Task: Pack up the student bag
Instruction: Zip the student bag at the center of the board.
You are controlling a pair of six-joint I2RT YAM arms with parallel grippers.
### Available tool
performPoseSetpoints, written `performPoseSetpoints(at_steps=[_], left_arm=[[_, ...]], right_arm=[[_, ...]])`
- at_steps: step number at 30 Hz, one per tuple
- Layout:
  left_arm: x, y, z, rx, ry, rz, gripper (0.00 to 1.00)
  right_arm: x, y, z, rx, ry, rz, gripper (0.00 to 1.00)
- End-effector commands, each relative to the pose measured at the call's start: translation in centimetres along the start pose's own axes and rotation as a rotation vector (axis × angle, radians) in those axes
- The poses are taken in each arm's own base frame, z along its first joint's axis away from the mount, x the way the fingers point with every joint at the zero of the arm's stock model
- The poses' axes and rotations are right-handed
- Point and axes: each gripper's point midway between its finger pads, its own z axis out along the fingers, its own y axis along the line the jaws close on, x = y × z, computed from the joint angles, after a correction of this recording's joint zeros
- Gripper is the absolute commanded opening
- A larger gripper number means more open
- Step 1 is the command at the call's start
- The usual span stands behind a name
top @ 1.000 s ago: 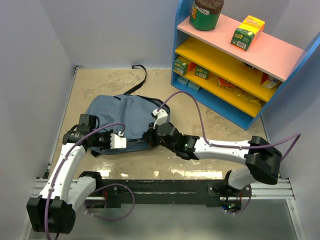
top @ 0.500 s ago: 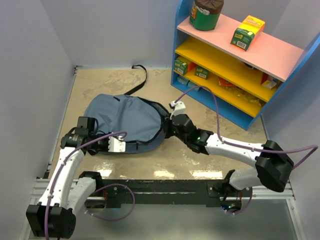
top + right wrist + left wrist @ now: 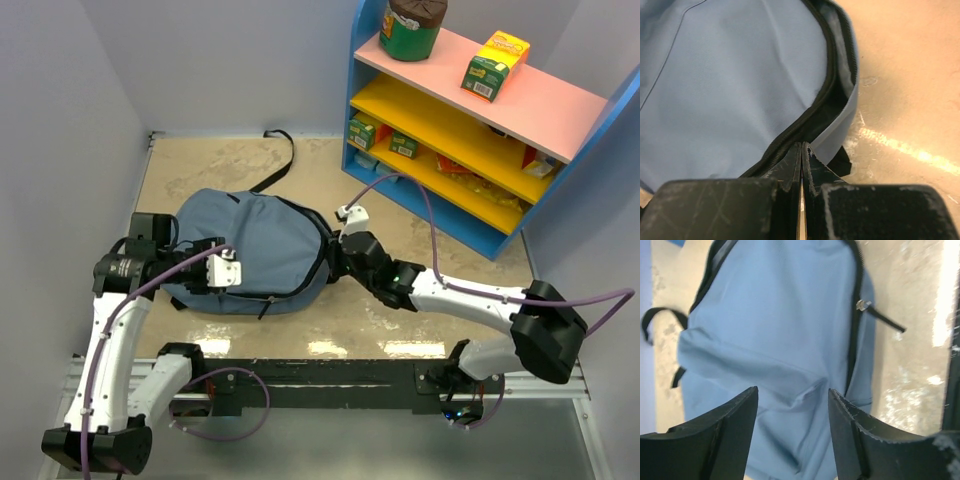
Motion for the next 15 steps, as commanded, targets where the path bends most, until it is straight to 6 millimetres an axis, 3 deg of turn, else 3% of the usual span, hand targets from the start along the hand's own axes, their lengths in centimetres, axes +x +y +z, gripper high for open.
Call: performPoseSetpoints(at_steps=[1, 4, 9, 12, 13, 15], left_arm=[[-1.5, -2.5, 1.1, 0.095, -0.127, -0.078, 0.64], [-0.6, -2.8, 2.9, 0.133, -0.138, -0.116, 0.66], [-0.8, -4.4, 4.8, 0.209, -0.157, -0.118, 0.71], [-0.9, -5.4, 6.2, 0.218, -0.153, -0.092, 0.71], [-1.0, -5.9, 7.2, 0.22, -0.162, -0.057, 0.71], [-0.2, -6.0, 8.0, 0.199, -0.124, -0.056, 0.7]], right_arm=[[-1.3, 2.6, -1.2, -0.082, -0.065, 0.018, 0.01], [-1.3, 4.1, -1.2, -0.098, -0.065, 0.01, 0.01], [-3.3, 6.1, -0.8, -0.141, -0.094, 0.039, 0.15], [-4.3, 6.9, 0.4, -0.134, -0.095, 0.029, 0.15], [-5.8, 7.7, 0.5, -0.14, -0.115, 0.037, 0.14], [-5.2, 7.7, 2.0, -0.115, -0.084, 0.017, 0.11]])
